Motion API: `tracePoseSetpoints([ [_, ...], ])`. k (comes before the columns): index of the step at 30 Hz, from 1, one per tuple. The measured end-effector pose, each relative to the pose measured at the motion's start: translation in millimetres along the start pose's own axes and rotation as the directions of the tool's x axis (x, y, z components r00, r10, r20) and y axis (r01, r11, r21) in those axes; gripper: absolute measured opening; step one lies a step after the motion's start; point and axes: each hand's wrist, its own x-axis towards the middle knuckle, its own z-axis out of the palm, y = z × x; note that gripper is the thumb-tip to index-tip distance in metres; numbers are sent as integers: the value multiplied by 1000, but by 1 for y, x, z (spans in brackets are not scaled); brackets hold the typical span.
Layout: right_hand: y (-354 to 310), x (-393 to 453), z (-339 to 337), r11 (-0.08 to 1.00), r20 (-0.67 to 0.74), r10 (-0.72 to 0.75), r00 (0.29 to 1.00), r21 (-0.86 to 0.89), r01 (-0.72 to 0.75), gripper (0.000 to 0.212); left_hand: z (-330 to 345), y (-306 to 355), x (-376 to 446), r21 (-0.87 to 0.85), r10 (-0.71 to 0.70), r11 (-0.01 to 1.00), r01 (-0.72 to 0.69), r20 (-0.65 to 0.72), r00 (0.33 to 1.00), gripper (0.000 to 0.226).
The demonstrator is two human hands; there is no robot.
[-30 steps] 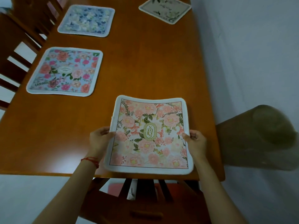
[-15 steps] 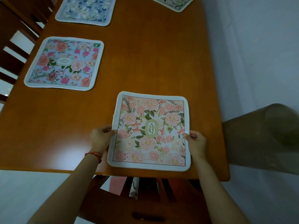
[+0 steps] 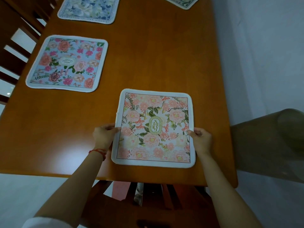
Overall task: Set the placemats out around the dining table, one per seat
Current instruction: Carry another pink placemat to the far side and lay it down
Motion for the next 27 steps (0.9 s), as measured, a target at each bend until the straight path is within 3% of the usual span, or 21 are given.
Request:
tracePoseSetpoints([
  [27, 1, -9, -5, 1000, 46, 15, 999, -9, -14, 20, -3, -10, -4, -66, -14, 998, 16, 38, 999, 28],
])
